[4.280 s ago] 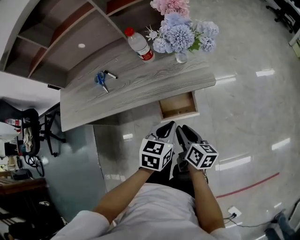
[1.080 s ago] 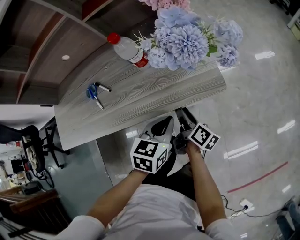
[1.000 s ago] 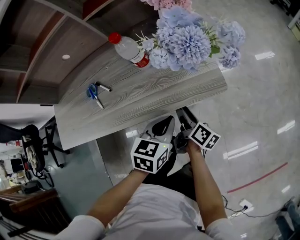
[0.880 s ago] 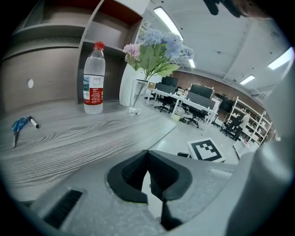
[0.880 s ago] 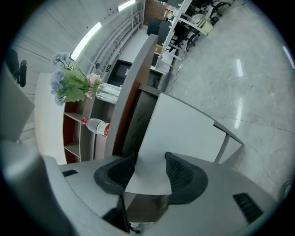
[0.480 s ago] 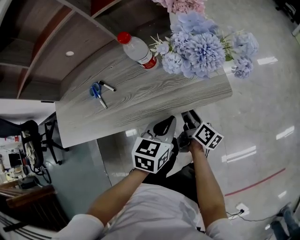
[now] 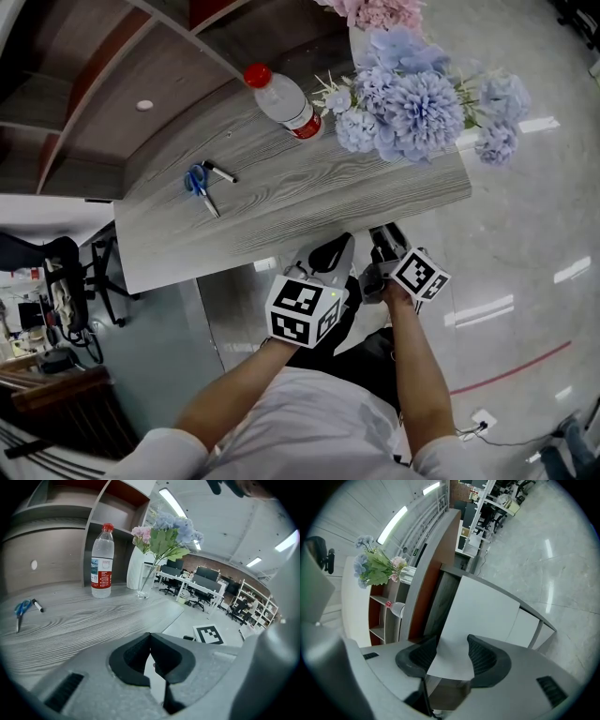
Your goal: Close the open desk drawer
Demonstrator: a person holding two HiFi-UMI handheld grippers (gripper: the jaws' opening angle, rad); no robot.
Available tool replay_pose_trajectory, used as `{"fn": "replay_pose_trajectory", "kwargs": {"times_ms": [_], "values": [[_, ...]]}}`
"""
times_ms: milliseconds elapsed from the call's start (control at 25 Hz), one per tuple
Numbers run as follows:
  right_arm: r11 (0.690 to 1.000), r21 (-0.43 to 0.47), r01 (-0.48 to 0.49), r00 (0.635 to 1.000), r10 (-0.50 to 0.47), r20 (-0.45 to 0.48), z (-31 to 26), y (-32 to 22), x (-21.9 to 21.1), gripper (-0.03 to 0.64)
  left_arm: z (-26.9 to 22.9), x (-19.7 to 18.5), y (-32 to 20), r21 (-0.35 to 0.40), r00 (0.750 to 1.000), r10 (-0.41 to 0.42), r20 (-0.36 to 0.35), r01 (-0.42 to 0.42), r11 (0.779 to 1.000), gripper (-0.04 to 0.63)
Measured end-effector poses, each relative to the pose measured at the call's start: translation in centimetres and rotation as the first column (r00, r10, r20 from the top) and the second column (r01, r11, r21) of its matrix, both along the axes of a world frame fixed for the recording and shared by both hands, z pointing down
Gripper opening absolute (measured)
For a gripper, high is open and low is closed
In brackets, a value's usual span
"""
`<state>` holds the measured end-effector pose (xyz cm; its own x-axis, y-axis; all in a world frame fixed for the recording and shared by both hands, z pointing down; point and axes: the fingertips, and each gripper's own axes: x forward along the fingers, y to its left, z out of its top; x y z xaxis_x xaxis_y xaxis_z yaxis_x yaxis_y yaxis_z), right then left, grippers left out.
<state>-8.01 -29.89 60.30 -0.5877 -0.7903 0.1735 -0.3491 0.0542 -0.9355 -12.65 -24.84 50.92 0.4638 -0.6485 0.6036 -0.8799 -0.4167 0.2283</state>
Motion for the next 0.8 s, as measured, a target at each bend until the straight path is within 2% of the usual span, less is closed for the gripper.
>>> {"fn": "replay_pose_trajectory", "kwargs": {"times_ms": [280,440,600,800], "values": [[1.0,-0.001,0.03,0.999,-0.03,-0.042,-0.1,0.4,-0.1,0.183,-0.1,-0.2,0.1,0.0,1.0,-0.012,-0.003,0.012,1.0,0.003],[0.997,0.011,0.079,0.986,-0.077,-0.145,-0.7,1.0,0.0,0.139,-0.5,0.2,0.1,0.012,0.999,-0.035,-0.019,0.035,0.999,0.003],[0.993,0.017,0.116,0.972,-0.11,-0.206,-2.3,2.3,0.6,0.119,-1.4,0.5,0.5,0.028,0.997,-0.064,-0.036,0.065,0.998,0.003],[0.98,0.06,0.191,0.935,-0.163,-0.316,-5.5,4.2,1.3,0.094,-3.1,0.9,1.4,0.06,0.992,-0.11,-0.061,0.113,0.992,0.003]]}}
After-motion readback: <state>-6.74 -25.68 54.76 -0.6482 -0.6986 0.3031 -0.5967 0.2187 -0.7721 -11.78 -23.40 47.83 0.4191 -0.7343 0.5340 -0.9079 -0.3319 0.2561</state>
